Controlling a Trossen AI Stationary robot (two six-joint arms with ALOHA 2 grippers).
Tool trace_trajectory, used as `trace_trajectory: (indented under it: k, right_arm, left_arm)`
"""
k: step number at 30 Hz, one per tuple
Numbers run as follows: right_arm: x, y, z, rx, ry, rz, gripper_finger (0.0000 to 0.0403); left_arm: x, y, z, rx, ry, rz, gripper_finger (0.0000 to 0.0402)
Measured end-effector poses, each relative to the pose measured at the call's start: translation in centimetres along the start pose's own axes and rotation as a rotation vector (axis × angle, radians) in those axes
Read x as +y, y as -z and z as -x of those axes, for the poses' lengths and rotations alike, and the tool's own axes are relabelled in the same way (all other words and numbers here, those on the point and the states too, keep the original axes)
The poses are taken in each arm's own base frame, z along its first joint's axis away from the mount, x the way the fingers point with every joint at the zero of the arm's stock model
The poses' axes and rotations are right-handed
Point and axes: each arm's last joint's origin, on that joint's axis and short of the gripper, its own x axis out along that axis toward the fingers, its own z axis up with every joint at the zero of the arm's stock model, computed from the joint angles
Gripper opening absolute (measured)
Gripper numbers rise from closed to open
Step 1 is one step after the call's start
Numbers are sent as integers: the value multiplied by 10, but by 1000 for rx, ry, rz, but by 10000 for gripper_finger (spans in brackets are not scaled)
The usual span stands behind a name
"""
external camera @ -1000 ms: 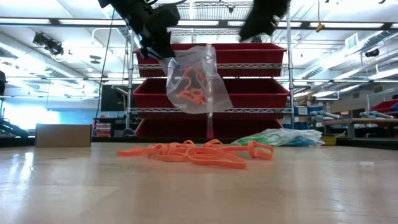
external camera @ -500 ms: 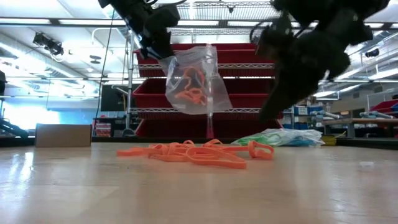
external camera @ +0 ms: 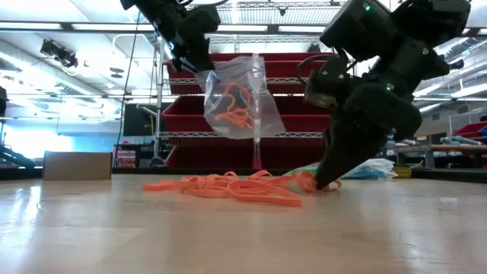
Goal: Sort rubber bands
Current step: Put the orange rubber band into the transparent zip bag
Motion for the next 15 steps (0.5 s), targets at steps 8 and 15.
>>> trace_trajectory:
  k: [8,15]
  right_arm:
    - [3,-38,43,-176,-69,8,1]
    - [5,-74,104,-425,-127,59,0]
  left_arm:
    - [0,0,0,-1,0,0,17]
    - [0,0,0,-1,0,0,17]
